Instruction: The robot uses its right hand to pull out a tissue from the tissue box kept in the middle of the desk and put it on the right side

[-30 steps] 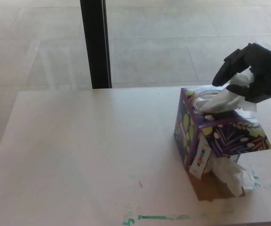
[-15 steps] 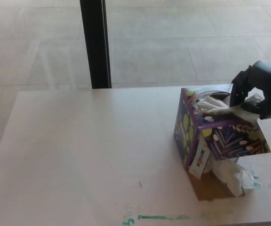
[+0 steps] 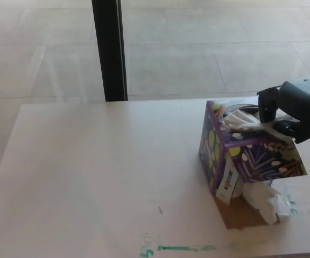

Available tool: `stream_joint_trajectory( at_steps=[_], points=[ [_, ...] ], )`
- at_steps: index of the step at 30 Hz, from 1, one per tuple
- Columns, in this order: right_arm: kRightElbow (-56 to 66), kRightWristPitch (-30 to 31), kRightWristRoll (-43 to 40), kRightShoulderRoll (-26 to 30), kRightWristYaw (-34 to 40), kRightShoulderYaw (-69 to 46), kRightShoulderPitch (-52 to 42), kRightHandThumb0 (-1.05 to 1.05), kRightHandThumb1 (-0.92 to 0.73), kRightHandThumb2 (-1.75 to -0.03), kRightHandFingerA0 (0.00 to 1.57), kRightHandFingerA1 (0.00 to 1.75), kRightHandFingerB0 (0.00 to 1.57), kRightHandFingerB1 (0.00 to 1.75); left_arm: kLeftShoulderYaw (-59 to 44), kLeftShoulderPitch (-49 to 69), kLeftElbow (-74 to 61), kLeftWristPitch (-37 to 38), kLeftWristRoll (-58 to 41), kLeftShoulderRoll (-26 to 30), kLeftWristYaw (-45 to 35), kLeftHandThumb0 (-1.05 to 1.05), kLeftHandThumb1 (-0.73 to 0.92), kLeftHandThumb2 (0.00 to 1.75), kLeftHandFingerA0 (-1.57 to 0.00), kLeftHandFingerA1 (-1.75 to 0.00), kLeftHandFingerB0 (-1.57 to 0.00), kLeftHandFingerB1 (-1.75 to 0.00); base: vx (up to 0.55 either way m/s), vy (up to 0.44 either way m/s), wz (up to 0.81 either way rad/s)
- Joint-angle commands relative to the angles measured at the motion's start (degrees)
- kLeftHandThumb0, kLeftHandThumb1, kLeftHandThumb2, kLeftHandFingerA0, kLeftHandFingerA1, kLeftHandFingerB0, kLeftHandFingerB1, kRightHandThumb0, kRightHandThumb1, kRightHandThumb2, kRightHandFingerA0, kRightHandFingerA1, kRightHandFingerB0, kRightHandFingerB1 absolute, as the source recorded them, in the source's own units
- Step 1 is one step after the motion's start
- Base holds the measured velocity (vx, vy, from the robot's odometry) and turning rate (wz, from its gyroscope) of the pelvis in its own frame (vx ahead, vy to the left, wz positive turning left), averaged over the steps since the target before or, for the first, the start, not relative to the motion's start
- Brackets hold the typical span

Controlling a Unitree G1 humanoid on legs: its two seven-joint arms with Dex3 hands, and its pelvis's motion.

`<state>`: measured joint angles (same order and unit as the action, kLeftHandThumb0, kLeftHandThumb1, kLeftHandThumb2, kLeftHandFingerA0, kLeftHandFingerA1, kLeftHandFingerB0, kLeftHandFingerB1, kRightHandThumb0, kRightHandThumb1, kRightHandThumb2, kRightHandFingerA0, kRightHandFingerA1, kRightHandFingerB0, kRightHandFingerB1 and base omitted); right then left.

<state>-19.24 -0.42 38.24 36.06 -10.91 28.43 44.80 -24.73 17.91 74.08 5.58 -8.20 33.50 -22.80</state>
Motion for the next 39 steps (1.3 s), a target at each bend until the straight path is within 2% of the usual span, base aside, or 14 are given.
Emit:
stream_joint_trajectory(
  at_steps=[1, 14, 19, 20, 24, 26, 27, 28, 30, 31, 33, 34, 35, 39],
  points=[
    [-3.14, -11.96, 2.71, -0.21, 17.21, -2.7, -1.98, -0.3, -0.55, -1.12, 0.89, 1.75, 0.72, 1.64, 0.0, 1.07, -0.14, 1.04, -0.57, 0.28, -0.81, -0.8, 0.92, 0.74, -0.56, -0.5, -0.44, -0.43, 0.0, 0.0, 0.0],
    [-4.81, -16.25, 4.33, 0.5, 27.85, -5.82, 1.39, -0.19, -0.43, -1.13, 0.93, 1.75, 0.78, 1.54, -0.62, 1.99, 0.26, 0.47, -0.94, 0.26, -0.68, -0.81, 0.92, 0.73, -0.57, -0.51, -0.42, -0.43, 0.0, 0.0, 0.0],
    [-7.18, -13.34, 3.31, -1.27, 35.14, -9.97, 0.86, -0.29, -0.45, -1.15, 1.22, 1.38, 0.99, 1.23, -0.36, 2.59, 0.72, 0.69, -0.43, -0.11, 0.68, -0.84, 0.92, 0.7, -0.65, -0.53, -0.47, -0.43, 0.0, 0.0, 0.0],
    [-8.43, -13.09, 3.17, -1.79, 37.15, -10.58, 0.5, -0.29, -0.53, -0.85, 0.92, 1.75, 0.79, 1.48, -0.24, 3.07, 0.68, 1.32, -0.31, -0.11, 0.27, -0.85, 0.92, 0.71, -0.63, -0.53, -0.45, -0.43, 0.0, 0.0, 0.0],
    [-10.03, -12.06, 2.86, -2.43, 38.04, -11.49, -0.25, -0.25, -0.45, -1.07, 0.89, 1.75, 0.7, 1.67, -0.64, 3.69, 0.33, 1.61, -0.78, -0.18, -0.05, -0.84, 0.92, 0.71, -0.62, -0.53, -0.46, -0.43, 0.0, 0.0, 0.0],
    [-11.23, -11.45, 3.58, -2.7, 41.09, -12.19, 0.2, -0.29, -0.45, -1.15, 1.24, 1.38, 0.98, 1.21, -0.03, 3.69, 0.31, 1.81, -0.11, -0.06, 0.28, -0.79, 0.75, 1.13, -0.56, -0.61, -0.42, -0.54, 0.0, 0.0, 0.0],
    [-11.31, -11.38, 3.05, -2.91, 41.62, -13.06, 0.43, -0.27, -0.45, -1.16, 1.26, 1.38, 0.98, 1.18, 0.42, 3.69, 0.31, 1.9, 0.36, 0.04, 0.46, -0.82, 0.92, 0.74, -0.57, -0.5, -0.42, -0.43, 0.0, 0.0, 0.0],
    [-11.77, -11.26, 2.56, -3.32, 42.92, -14.03, 0.8, -0.26, -0.44, -1.16, 1.26, 1.37, 0.97, 1.16, 0.1, 3.72, 0.28, 1.82, -0.05, 0.05, -0.24, -0.8, 0.74, 1.12, -0.55, -0.61, -0.41, -0.55, 0.0, 0.0, 0.0],
    [-12.06, -10.35, 1.82, -4.09, 44.92, -15.87, 1.29, -0.25, -0.41, -1.24, 1.01, 1.66, 0.88, 1.36, -0.17, 3.81, 0.22, 2.05, -0.3, -0.04, -0.16, -0.8, 0.74, 1.12, -0.54, -0.61, -0.41, -0.55, 0.0, 0.0, 0.0],
    [-12.46, -9.87, 1.03, -5.08, 46.29, -17.09, 1.62, -0.27, -0.42, -1.25, 1.01, 1.67, 0.88, 1.39, -0.45, 3.92, 0.33, 1.56, -0.57, -0.05, 0.09, -0.85, 0.92, 0.7, -0.6, -0.5, -0.47, -0.43, 0.0, 0.0, 0.0],
    [-12.49, -8.62, -1.1, -6.58, 47.25, -19.96, 2.19, -0.26, -0.44, -1.27, 0.99, 1.74, 0.82, 1.53, -0.5, 3.91, 0.29, 1.43, -0.64, -0.02, 0.03, -0.84, 0.92, 0.7, -0.61, -0.51, -0.46, -0.43, 0.0, 0.0, 0.0],
    [-12.0, -7.61, -1.97, -7.36, 47.31, -21.3, 2.32, -0.27, -0.49, -1.25, 0.99, 1.75, 0.81, 1.57, -0.4, 3.87, 0.3, 1.35, -0.53, 0.01, 0.14, -0.8, 0.73, 1.11, -0.56, -0.61, -0.43, -0.55, 0.0, 0.0, 0.0],
    [-11.23, -6.21, -2.85, -8.23, 47.51, -22.94, 2.5, -0.23, -0.49, -1.21, 0.98, 1.75, 0.81, 1.57, -0.16, 3.81, 0.31, 1.25, -0.28, 0.06, 0.36, -0.83, 0.92, 0.71, -0.6, -0.5, -0.47, -0.42, 0.0, 0.0, 0.0],
    [-10.94, -4.73, -2.18, -8.05, 48.99, -25.69, 3.06, -0.27, -0.5, -1.16, 1.24, 1.42, 1.02, 1.29, 0.5, 4.03, 0.59, 1.66, 0.48, -0.03, 0.73, -0.83, 0.92, 0.72, -0.6, -0.47, -0.45, -0.42, 0.0, 0.0, 0.0]
  ],
)
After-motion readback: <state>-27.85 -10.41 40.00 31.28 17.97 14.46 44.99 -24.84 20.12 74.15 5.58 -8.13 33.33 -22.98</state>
